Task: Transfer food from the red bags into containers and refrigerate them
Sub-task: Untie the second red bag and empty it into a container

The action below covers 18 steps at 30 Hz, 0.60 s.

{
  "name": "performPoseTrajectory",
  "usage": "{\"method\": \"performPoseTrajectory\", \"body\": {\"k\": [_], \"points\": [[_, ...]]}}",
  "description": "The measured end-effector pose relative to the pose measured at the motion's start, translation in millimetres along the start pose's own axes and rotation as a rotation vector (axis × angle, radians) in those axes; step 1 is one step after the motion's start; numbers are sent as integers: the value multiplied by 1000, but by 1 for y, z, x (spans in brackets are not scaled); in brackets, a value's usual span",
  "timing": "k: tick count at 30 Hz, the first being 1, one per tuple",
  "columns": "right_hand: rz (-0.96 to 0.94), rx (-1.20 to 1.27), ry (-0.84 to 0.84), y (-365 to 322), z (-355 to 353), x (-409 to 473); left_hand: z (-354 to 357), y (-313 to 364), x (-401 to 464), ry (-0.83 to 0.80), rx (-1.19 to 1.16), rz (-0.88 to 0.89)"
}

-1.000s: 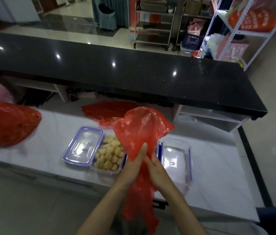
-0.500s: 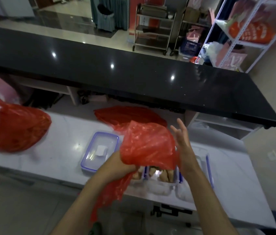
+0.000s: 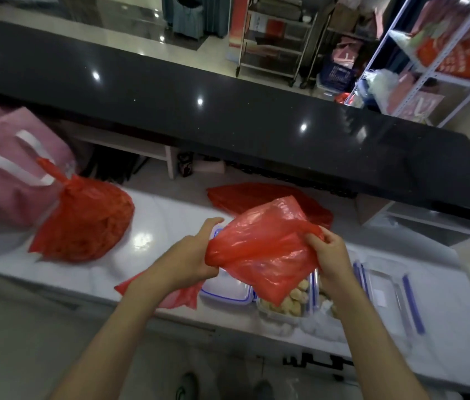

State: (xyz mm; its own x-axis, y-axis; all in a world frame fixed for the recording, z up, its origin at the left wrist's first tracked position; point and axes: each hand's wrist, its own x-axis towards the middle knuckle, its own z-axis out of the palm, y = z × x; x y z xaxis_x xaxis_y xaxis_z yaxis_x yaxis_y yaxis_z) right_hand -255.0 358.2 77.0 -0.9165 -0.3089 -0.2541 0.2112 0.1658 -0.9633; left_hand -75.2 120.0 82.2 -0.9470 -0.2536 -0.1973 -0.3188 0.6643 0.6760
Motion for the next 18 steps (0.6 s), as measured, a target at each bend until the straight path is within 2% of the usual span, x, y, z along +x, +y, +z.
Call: {"method": "performPoseTrajectory", "body": {"k": [3,5,6,8,10,11,13,16,18], "points": [[-75,-119,54,2,0,2,-10,-5,10,21,187,61],[-261,-267,86,-11,1,-5,-14,-6,19,31,282,89],[-419,-367,86,-21,3,-11,-15,-6,25,31,319,93],[-763,-685,-23,-40,14,-19,-14,-2,38,29,354,100],[-922,-1077,-212,-49,33,-17,-15,10,50,21,353,122],[-908,-1239,-291,-47,42,-12,-16,17,56,19,326,145],[-788,-1405,-369,-34,56,3,-18,33,67,14,222,208],[-568,-1368,-308,-13,50,33,-25,47,85,-20,127,284],[-574,-1334,-240,-7,33,54,-26,49,99,-51,207,296]]}}
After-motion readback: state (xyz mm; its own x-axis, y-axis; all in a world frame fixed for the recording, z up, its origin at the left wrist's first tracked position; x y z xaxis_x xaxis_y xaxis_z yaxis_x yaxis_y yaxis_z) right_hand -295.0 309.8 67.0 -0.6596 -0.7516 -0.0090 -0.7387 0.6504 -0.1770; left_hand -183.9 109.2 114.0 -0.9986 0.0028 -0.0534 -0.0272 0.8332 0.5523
